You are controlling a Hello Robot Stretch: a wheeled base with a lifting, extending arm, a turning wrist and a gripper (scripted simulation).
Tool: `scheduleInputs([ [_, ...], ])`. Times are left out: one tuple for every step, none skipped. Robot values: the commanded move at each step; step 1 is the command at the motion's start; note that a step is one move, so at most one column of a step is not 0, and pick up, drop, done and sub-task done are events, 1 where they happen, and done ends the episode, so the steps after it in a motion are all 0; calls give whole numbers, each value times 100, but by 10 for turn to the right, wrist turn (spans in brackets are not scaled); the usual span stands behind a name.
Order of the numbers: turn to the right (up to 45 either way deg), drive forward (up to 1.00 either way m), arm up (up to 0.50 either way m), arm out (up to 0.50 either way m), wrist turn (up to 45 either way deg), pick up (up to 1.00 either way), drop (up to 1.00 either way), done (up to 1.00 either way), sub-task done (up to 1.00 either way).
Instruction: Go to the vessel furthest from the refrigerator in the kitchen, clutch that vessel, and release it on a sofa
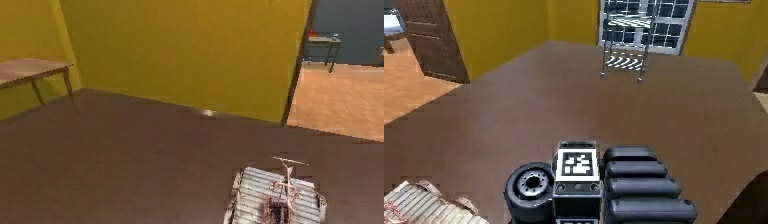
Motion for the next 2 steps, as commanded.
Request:
scheduleInputs([
  [-450,0,0,0,0,0,0,0,0],
  [-450,0,0,0,0,0,0,0,0],
])
